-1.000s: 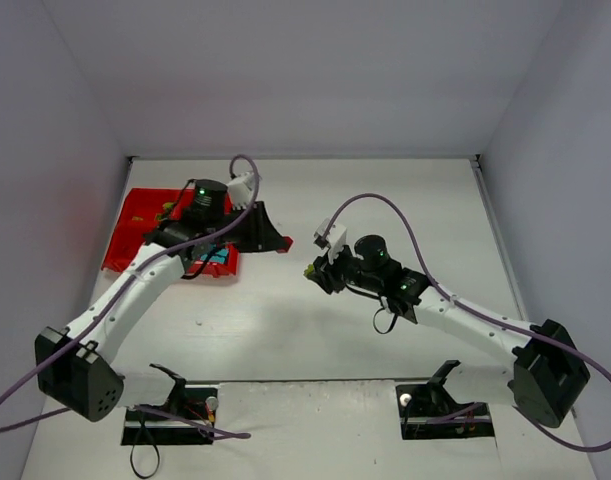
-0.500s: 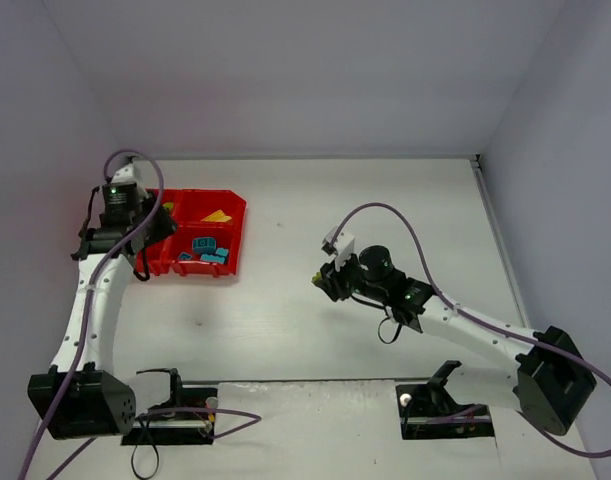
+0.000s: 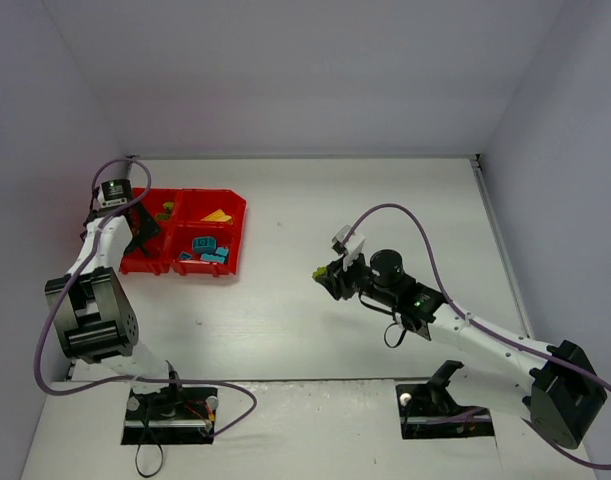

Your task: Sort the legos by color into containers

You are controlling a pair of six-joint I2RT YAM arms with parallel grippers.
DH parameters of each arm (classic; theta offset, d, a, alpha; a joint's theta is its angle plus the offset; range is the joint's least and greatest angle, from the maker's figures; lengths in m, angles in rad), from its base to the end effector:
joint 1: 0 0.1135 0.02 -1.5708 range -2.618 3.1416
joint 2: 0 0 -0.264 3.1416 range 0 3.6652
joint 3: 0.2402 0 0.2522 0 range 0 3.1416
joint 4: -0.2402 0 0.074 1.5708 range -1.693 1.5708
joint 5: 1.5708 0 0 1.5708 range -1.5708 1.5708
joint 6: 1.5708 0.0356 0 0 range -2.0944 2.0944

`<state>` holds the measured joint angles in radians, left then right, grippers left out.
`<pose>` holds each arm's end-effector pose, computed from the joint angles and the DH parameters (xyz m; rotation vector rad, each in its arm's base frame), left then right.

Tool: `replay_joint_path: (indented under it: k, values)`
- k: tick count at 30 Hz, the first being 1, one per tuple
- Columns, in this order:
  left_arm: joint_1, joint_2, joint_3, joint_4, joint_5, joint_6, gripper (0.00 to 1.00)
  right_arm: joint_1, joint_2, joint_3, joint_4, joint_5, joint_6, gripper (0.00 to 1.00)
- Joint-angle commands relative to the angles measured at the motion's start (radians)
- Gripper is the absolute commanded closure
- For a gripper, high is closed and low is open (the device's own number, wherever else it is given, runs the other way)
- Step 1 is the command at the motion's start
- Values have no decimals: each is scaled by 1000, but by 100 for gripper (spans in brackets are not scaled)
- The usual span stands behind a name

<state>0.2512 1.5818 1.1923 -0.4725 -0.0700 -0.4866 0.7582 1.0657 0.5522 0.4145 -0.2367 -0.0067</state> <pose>0.3322 0.0878 0.2568 -0.9055 2.2550 -0.0211 0.1708 0.1733 0.2657 -0.8113 1.5220 0.7596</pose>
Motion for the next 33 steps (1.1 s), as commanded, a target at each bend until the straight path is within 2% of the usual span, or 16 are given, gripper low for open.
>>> replay_joint_path:
  k: [1, 4, 8, 10, 16, 20, 23, 26, 31, 33]
  values:
    - [5, -20, 92, 26, -45, -17, 44, -3, -29, 11, 92, 0, 7, 100]
    - [5, -45, 93, 20, -18, -23, 33, -5, -32, 14, 90, -9, 7, 100]
    - [3, -118, 86, 9, 68, -36, 31, -3, -45, 47, 49, -18, 7, 100]
    - [-7, -201, 52, 37, 182, -41, 31, -7, -50, 92, 5, -23, 7, 100]
    - [-156, -472, -65, 143, 408, -17, 31, -22, -36, 227, -107, -38, 76, 100]
    - [-262, -603, -114, 207, 564, 9, 31, -28, -27, 291, -115, -136, 62, 100]
    - [-335, -640, -125, 221, 672, 11, 31, -33, -29, 307, -114, -194, 21, 100]
    - [-409, -645, -126, 232, 719, -30, 31, -33, -26, 328, -112, -234, -16, 100]
    - [-523, -623, -146, 320, 753, -213, 30, -31, -3, 347, -100, -340, -70, 100]
    - [-582, -602, -149, 350, 760, -243, 30, -33, 0, 345, -92, -331, -76, 100]
